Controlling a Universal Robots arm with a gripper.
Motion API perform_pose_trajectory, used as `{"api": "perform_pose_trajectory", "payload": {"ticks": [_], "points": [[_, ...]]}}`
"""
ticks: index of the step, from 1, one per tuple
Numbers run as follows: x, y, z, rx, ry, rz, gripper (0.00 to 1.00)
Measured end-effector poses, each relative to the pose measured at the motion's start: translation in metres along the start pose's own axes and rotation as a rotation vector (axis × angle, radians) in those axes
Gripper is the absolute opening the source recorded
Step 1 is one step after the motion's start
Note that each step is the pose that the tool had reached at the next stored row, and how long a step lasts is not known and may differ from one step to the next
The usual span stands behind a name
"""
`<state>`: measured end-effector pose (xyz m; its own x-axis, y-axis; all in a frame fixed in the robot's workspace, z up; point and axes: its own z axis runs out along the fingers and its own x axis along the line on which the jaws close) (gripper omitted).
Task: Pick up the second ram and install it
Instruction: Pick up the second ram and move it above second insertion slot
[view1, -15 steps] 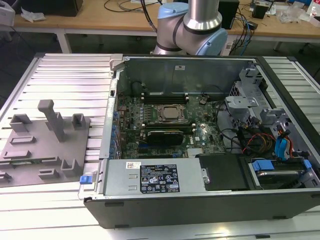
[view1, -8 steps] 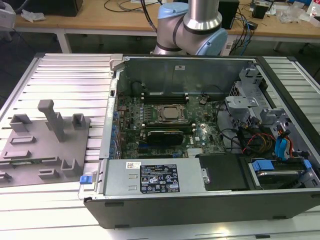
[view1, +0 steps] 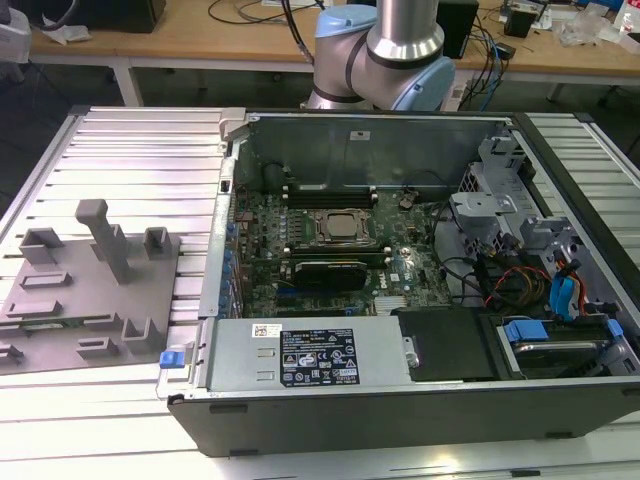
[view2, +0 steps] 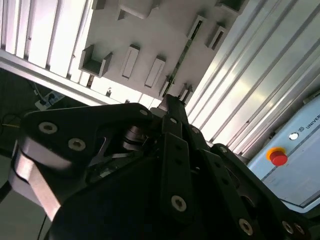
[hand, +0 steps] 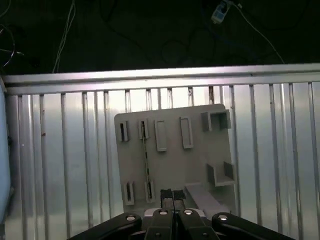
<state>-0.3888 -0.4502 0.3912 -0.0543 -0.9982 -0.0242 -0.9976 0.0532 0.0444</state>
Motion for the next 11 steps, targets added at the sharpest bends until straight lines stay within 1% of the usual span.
{"api": "perform_pose_trajectory", "payload": {"ticks": [7, 10, 11], "points": [[0.0, 0.0, 0.0, 0.0, -0.0001, 0.0, 0.11], [0.0, 0.0, 0.0, 0.0, -0.0002, 0.0, 0.3], [0.0, 0.0, 0.0, 0.0, -0.0001, 0.0, 0.3]]}}
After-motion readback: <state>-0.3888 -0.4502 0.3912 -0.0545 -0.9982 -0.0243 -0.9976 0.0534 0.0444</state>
